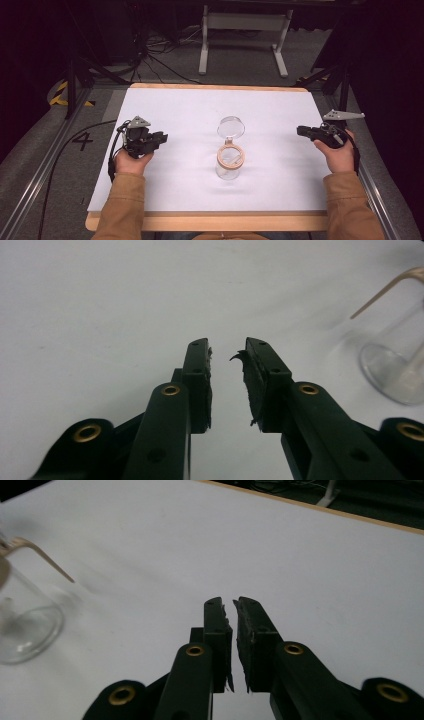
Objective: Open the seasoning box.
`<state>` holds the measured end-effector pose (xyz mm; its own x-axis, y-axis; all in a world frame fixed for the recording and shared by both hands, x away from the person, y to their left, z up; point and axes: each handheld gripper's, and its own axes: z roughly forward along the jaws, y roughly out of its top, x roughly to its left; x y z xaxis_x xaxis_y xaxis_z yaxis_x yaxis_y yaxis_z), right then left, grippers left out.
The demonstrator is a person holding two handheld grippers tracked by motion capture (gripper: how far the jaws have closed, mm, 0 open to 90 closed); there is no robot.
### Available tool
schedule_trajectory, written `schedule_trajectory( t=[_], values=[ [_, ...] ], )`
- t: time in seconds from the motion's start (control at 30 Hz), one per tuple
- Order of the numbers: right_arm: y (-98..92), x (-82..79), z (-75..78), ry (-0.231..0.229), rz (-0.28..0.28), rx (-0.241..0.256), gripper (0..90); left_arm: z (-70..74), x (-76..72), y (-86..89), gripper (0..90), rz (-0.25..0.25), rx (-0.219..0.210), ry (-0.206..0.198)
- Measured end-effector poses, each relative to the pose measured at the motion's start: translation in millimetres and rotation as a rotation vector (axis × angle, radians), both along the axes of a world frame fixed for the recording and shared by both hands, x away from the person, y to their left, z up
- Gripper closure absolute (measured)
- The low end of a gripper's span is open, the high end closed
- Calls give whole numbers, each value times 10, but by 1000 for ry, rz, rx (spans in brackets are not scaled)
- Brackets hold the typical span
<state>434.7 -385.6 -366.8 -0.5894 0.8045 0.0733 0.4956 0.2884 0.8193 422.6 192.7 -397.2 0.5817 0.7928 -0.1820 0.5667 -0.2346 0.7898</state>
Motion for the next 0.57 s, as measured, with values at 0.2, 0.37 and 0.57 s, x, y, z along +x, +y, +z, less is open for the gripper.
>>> schedule_trajectory(
  t=[0.2,0.37,0.57],
  values=[
    [10,82,-190,29,-19,-14,794,-124,37,30,708,24,36,-1],
    [31,129,-325,44,-38,-57,766,-197,56,21,679,36,70,-9],
    [-16,132,-333,43,-85,-11,627,-224,67,15,583,52,71,-21]
  ],
)
